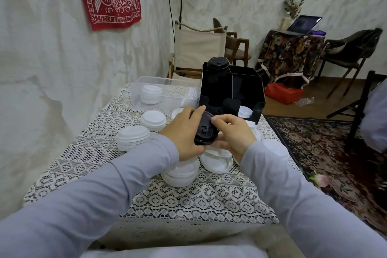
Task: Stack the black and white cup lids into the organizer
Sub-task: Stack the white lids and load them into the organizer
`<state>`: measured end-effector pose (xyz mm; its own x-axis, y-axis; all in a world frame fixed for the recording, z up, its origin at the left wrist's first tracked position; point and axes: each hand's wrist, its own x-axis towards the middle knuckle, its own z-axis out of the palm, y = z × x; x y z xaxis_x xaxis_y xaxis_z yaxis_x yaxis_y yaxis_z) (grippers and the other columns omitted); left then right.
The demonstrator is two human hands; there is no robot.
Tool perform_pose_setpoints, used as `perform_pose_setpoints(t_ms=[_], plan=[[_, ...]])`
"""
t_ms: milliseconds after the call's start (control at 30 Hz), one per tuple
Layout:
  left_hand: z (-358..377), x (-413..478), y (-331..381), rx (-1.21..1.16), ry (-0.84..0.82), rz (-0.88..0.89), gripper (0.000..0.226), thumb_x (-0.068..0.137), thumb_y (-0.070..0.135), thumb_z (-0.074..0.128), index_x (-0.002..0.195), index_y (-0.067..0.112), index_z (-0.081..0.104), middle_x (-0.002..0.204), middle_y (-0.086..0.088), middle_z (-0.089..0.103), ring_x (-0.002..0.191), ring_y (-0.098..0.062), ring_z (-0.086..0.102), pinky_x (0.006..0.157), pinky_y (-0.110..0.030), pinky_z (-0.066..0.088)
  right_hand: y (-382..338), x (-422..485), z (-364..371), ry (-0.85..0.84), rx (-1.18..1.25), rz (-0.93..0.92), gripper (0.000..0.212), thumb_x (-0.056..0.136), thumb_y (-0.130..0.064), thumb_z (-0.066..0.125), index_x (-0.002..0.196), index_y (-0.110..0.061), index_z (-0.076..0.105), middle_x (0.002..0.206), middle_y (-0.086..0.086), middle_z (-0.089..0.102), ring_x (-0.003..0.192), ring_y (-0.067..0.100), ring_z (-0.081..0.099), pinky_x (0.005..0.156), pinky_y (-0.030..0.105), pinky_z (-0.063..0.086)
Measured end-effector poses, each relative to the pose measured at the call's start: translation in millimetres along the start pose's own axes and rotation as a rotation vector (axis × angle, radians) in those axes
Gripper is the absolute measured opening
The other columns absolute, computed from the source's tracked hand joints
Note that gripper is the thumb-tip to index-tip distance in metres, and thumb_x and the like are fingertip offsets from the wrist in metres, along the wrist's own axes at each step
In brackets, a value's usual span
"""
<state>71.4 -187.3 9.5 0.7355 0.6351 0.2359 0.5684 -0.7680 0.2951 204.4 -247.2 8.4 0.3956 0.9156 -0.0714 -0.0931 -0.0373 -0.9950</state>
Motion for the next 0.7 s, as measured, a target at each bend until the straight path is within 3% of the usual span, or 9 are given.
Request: perform_pose_setpoints(t_ms=[200, 267, 333, 433, 533, 567, 700], plan=[[2.6, 1.1, 3.8, 0.165, -0.043, 0.058, 0.1, 0.081, 0.041, 0.062, 0.149, 0.01, -0.004, 0.148, -0.01, 0.012, 0.131, -0.03, 0.026, 0.108, -0.039, 0.03, -5.1, -0.4, -2.4, 0.02, 0.012, -0.053, 0.003, 0.09, -0.011, 0.062, 0.093, -0.009, 0.061, 0.083, 0.013, 0.065, 0.069, 0.022, 0.065, 0.058, 0.034, 0.057], [2.6, 2.4, 4.5, 0.187, -0.033, 0.067, 0.1, 0.082, 0.042, 0.062, 0.149, 0.009, -0.005, 0.147, -0.01, 0.014, 0.13, -0.03, 0.026, 0.107, -0.037, 0.03, -5.3, 1.9, -6.4, 0.02, -0.062, -0.061, 0.006, 0.09, -0.013, 0.062, 0.096, -0.011, 0.062, 0.09, 0.016, 0.066, 0.072, 0.022, 0.065, 0.064, 0.037, 0.059], [1.1, 4.9, 4.8, 0.202, -0.021, 0.069, 0.101, 0.083, 0.043, 0.062, 0.149, 0.009, -0.006, 0.147, -0.01, 0.015, 0.129, -0.029, 0.027, 0.106, -0.035, 0.03, -5.5, 4.7, -14.4, 0.012, -0.246, -0.154, 0.013, 0.09, -0.014, 0.061, 0.103, -0.014, 0.061, 0.099, 0.01, 0.065, 0.083, 0.021, 0.064, 0.074, 0.036, 0.058], [-3.7, 12.8, 3.8, 0.156, -0.019, 0.055, 0.1, 0.083, 0.043, 0.063, 0.149, 0.01, -0.005, 0.148, -0.009, 0.016, 0.129, -0.028, 0.027, 0.106, -0.034, 0.03, -7.9, 5.8, -33.6, -0.095, -0.599, -0.434, 0.035, 0.088, -0.016, 0.064, 0.119, -0.029, 0.055, 0.118, -0.01, 0.054, 0.107, 0.002, 0.053, 0.086, 0.015, 0.045], [-9.1, 24.8, 7.6, 0.104, -0.027, 0.068, 0.1, 0.083, 0.042, 0.064, 0.149, 0.009, -0.004, 0.149, -0.007, 0.016, 0.134, -0.025, 0.024, 0.108, -0.03, 0.026, -10.6, 7.1, -46.6, -0.237, -0.847, -0.584, 0.055, 0.081, -0.016, 0.07, 0.127, -0.035, 0.047, 0.132, -0.014, 0.04, 0.119, -0.01, 0.037, 0.094, 0.005, 0.031], [-10.0, 29.9, 10.3, 0.095, -0.035, 0.077, 0.101, 0.083, 0.042, 0.064, 0.149, 0.008, -0.004, 0.149, -0.008, 0.017, 0.135, -0.024, 0.023, 0.109, -0.029, 0.025, -10.8, 9.6, -49.3, -0.23, -0.962, -0.635, 0.06, 0.08, -0.018, 0.072, 0.131, -0.032, 0.045, 0.137, -0.012, 0.037, 0.124, -0.006, 0.035, 0.098, 0.005, 0.028], [-13.0, 57.5, 22.4, 0.079, -0.078, 0.086, 0.105, 0.078, 0.037, 0.07, 0.149, 0.007, -0.002, 0.148, -0.008, 0.022, 0.135, -0.022, 0.029, 0.11, -0.03, 0.029, -18.8, 22.6, -57.8, -0.134, -1.244, -0.762, 0.072, 0.079, -0.025, 0.073, 0.141, -0.03, 0.038, 0.151, -0.004, 0.028, 0.135, 0.016, 0.032, 0.106, 0.034, 0.036]])
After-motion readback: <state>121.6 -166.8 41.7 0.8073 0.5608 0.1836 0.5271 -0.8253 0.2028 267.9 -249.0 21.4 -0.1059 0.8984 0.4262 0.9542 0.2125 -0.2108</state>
